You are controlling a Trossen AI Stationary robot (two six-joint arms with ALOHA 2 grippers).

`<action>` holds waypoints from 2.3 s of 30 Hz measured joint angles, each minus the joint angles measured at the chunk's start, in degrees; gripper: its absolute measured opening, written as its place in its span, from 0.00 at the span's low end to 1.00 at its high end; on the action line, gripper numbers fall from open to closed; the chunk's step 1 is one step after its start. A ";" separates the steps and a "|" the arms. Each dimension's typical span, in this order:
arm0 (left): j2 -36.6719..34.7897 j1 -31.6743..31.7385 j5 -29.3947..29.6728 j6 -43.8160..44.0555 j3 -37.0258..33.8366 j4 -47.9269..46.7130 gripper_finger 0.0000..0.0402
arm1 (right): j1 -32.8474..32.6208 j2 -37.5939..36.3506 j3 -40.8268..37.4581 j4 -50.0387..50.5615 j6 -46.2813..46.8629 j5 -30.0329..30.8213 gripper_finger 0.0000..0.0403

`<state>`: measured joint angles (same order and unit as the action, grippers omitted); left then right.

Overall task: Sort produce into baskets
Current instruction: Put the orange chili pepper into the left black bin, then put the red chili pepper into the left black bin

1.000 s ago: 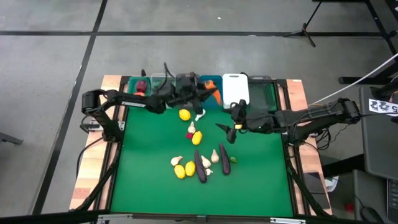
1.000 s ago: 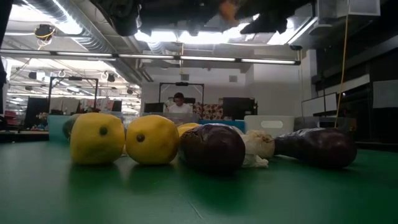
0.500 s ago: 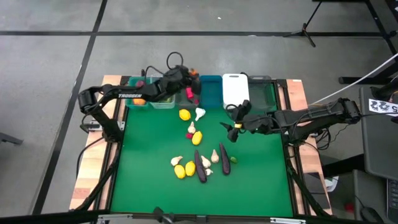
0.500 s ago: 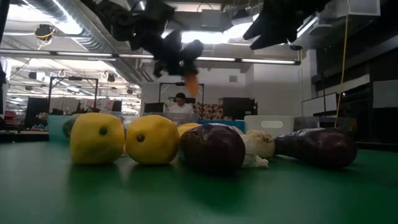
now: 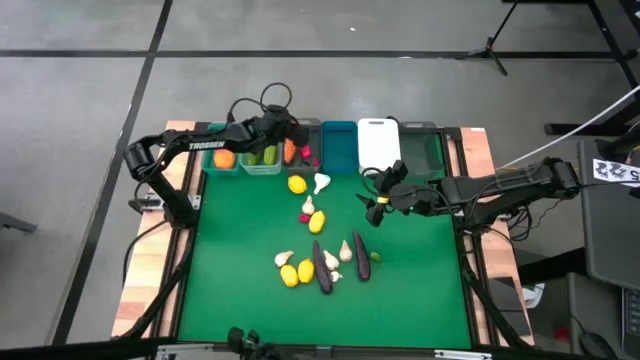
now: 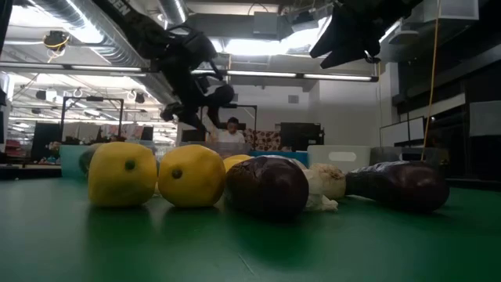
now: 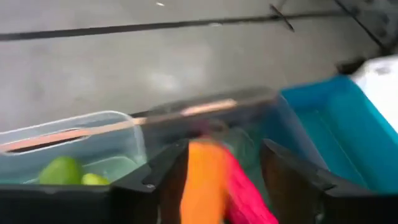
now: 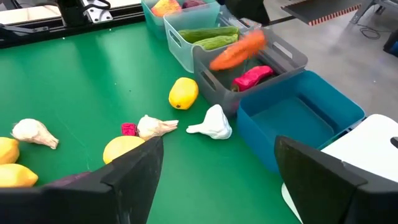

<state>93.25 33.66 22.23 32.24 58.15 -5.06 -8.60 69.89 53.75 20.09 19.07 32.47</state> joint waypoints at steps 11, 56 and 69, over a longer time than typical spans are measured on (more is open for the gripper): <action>-0.21 -3.62 -4.89 -5.46 0.00 1.35 0.71 | 0.00 0.00 -0.01 1.09 0.20 -0.07 0.76; -4.51 -36.64 -6.87 -23.34 -32.06 34.17 0.73 | 0.00 -0.02 -0.04 5.50 3.43 -1.64 0.76; 3.70 -36.62 -8.05 -20.72 -32.06 38.77 0.73 | 0.00 -0.02 -0.04 5.58 3.43 -1.64 0.76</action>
<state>96.95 -2.96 14.18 11.52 26.09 33.71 -8.60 69.87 53.71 25.67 22.50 30.83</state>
